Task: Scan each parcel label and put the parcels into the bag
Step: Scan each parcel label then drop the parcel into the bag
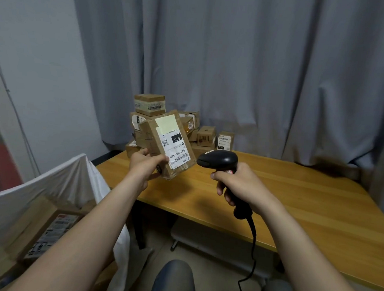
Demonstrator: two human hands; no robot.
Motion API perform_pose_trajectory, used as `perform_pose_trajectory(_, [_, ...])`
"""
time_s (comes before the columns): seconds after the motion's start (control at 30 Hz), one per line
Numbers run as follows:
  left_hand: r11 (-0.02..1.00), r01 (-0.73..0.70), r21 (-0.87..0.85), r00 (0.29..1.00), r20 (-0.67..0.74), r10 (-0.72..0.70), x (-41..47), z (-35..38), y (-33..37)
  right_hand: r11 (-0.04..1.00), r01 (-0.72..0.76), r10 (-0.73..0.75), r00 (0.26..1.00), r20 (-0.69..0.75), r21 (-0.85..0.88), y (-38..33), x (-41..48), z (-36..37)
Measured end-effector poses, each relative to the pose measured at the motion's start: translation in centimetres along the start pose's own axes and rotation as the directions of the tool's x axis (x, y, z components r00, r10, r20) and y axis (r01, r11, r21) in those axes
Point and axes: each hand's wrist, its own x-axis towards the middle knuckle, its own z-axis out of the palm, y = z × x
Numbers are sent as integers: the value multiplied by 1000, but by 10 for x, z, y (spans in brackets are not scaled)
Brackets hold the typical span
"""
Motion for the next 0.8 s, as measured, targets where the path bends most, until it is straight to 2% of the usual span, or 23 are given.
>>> perform_pose_trajectory(0.23, [998, -28, 49, 1000, -1, 29, -5, -7, -3, 999, -12, 20, 986, -165, 49, 14, 12, 7])
perform_pose_trajectory(0.5, [940, -94, 327, 996, 20, 92, -30, -54, -7, 989, -82, 85, 996, -25, 123, 24, 27, 47])
perform_pose_trajectory(0.8, [836, -65, 545, 983, -109, 148, -66, -147, -5, 981, -143, 127, 985, 120, 135, 25, 31, 106])
